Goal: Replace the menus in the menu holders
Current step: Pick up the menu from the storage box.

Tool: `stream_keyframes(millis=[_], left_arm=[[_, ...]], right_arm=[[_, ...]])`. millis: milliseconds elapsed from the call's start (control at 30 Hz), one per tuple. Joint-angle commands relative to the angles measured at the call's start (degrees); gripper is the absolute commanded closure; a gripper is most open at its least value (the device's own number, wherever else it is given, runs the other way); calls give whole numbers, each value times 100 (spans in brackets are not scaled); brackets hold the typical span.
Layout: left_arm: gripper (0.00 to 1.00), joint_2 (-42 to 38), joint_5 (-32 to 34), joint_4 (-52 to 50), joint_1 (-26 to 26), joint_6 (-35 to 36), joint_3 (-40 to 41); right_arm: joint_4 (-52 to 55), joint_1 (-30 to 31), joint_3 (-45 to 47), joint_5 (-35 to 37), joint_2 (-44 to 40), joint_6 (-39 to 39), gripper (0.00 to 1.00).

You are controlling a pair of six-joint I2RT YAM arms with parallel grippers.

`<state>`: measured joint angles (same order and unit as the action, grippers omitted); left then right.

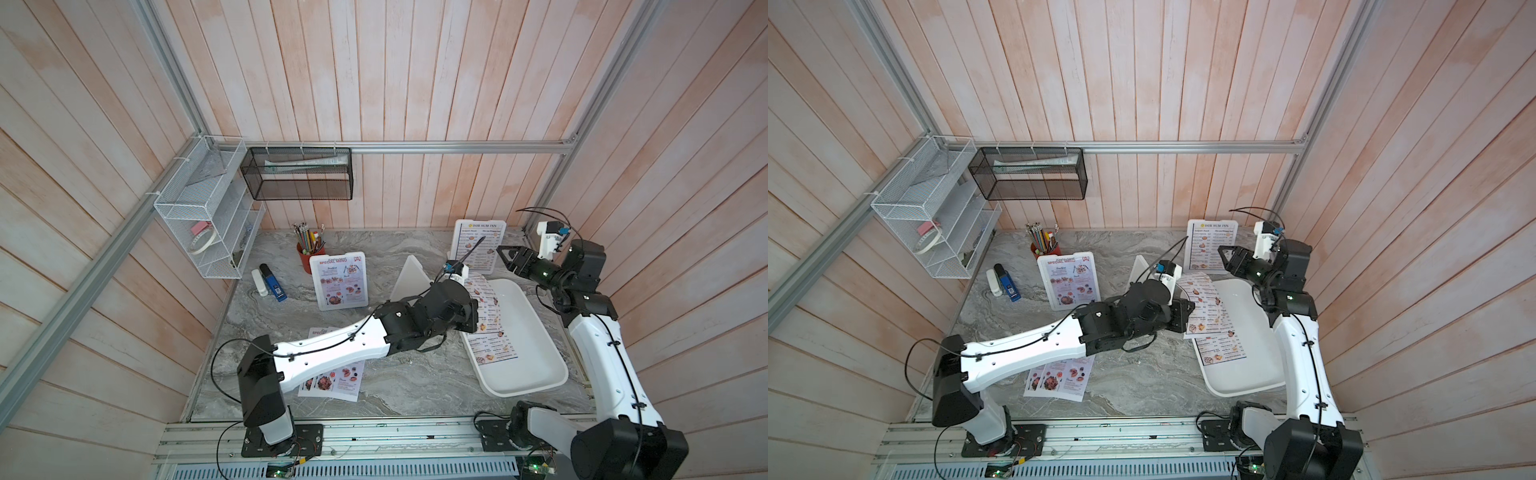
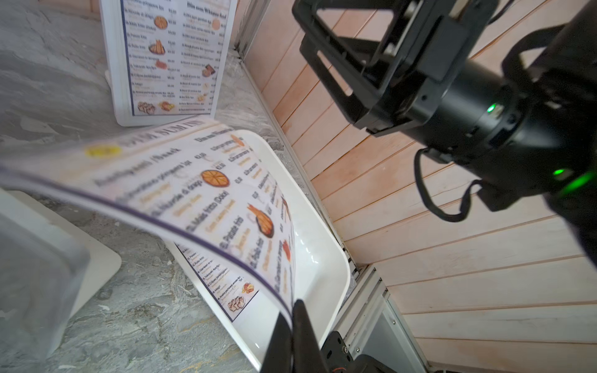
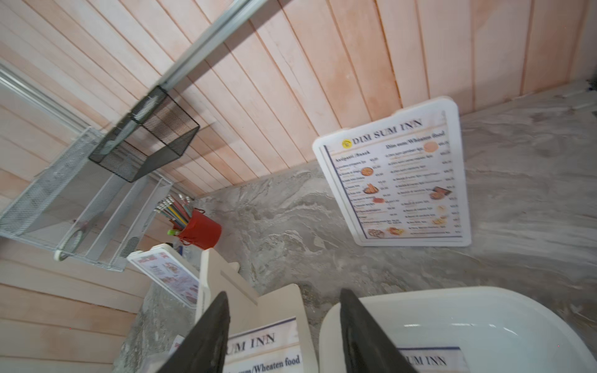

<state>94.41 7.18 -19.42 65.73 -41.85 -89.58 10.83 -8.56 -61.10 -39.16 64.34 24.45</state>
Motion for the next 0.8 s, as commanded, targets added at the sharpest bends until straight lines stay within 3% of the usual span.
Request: stream_keyframes(millis=[0, 167, 333, 567, 767], left_arm=[[94, -556, -162, -612, -446, 544, -101], [94, -1580, -539, -1007, -1422, 1013, 123], [94, -2066, -1408, -1142, -2285, 1504, 290], [95, -2264, -2051, -1188, -2706, 1831, 306], [95, -2282, -2643, -869, -2715, 2017, 637]], right_arm=[[-776, 2, -108, -1156, -186, 475, 44], [-1754, 372, -66, -1917, -364, 1050, 42], [-2234, 1457, 142, -2176, -290, 957, 36], [-2876, 2568, 564, -2483, 100, 1032, 33], [-3026, 2719, 861, -2548, 201, 1176, 32]])
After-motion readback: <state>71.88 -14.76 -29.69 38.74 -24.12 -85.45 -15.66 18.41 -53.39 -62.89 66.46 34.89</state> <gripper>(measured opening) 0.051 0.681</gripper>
